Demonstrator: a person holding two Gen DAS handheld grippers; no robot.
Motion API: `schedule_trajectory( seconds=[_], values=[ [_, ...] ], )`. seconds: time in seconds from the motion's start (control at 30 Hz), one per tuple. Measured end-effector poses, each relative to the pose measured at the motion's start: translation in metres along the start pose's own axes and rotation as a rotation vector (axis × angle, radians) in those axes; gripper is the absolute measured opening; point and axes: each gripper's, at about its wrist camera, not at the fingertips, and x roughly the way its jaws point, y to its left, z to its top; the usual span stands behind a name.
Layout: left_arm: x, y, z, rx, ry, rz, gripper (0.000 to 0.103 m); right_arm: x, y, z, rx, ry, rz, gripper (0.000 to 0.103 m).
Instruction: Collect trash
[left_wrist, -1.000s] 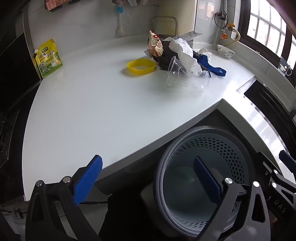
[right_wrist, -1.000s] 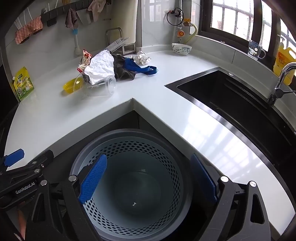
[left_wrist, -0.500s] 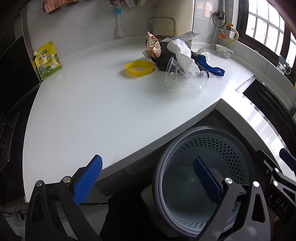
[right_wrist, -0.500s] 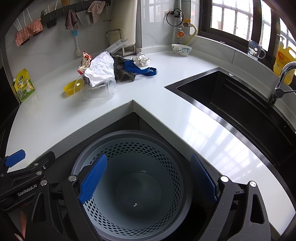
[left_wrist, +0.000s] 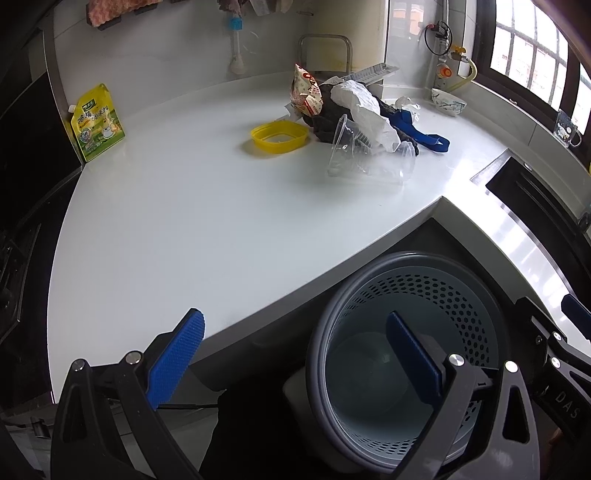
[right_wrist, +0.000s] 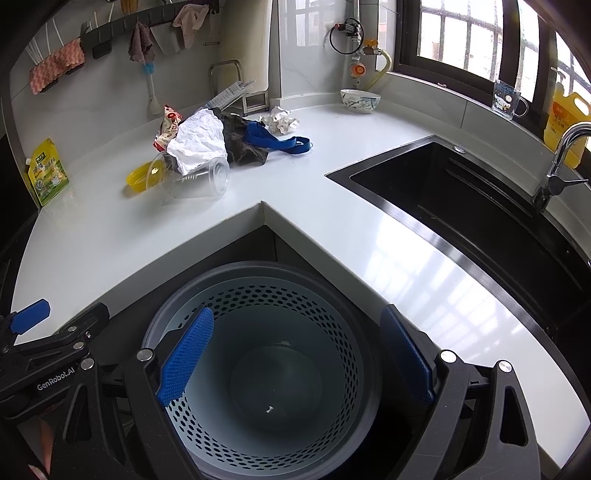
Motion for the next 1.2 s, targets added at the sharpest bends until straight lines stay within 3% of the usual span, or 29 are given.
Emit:
schedule_trajectory(
  seconds=[1.2],
  values=[
    [0.0025,0.0012,-0.0039,0.001,0.003,0.002,0.097,0.0025,0.0004,-0.0037,0.003,0.001,0.003,0.088]
  ],
)
